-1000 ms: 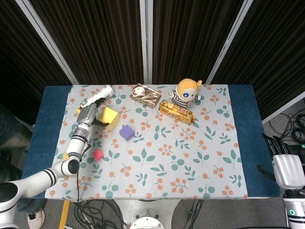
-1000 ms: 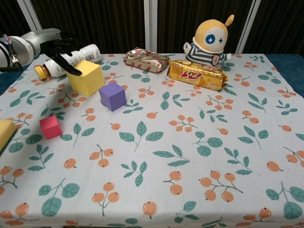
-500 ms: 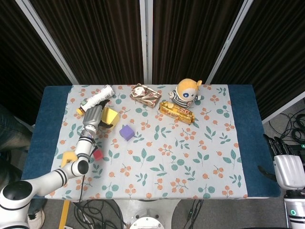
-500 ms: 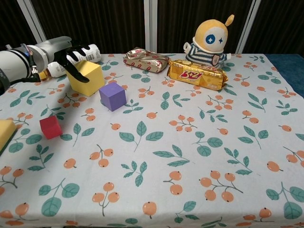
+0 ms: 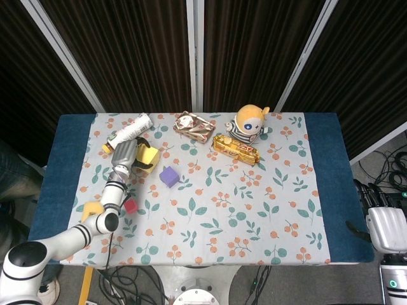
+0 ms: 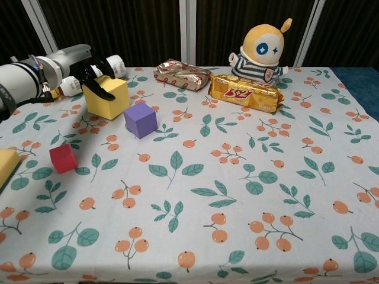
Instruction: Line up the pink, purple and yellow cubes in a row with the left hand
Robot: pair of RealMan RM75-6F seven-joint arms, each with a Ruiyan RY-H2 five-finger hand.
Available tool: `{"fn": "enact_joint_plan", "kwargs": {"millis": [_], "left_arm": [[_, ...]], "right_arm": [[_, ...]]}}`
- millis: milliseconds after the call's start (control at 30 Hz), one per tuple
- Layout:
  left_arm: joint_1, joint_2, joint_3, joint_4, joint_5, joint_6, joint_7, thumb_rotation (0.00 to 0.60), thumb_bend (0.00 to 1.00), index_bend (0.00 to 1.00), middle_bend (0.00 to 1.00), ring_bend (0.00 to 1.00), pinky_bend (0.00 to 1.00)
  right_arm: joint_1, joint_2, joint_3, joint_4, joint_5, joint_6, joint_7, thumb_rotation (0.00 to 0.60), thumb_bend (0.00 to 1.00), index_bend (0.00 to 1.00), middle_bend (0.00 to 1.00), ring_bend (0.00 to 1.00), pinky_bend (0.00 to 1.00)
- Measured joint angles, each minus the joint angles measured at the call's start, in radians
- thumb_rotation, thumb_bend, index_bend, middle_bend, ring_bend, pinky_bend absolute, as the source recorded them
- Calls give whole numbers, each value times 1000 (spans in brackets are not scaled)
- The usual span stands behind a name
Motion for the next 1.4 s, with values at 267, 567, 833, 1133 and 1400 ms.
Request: {"fn": "enact_joint_plan", "kwargs": {"millis": [267,567,833,1133,1400], "left_arm": [[25,73,4,-73,207,62,-170,600,284,516,551,520,672],[16,146,66,-176,539,159,-425,600,279,516,548,514,653],[-65,105,179,-168,733,185,-533,600,270,514,538,490,528],[-142,30,214,-36,772,148,-597,600,261,503,526,462,438],[-186,-41,240,98,777,110,-623,600,243,480,490,410,368]], "right_arm": [[-1,2,-1,-5,-10,7,-4,600,64,12,163,109,227],[-11,3,-6,-18,-12,18,-16,600,63,12,163,108,227],[-20,8,-6,-25,-1,21,-20,600,63,12,163,109,227],[-25,6,-6,-17,8,19,-9,600,64,12,163,109,227],[-30,5,-4,-13,16,21,-4,600,64,12,163,109,227]]}}
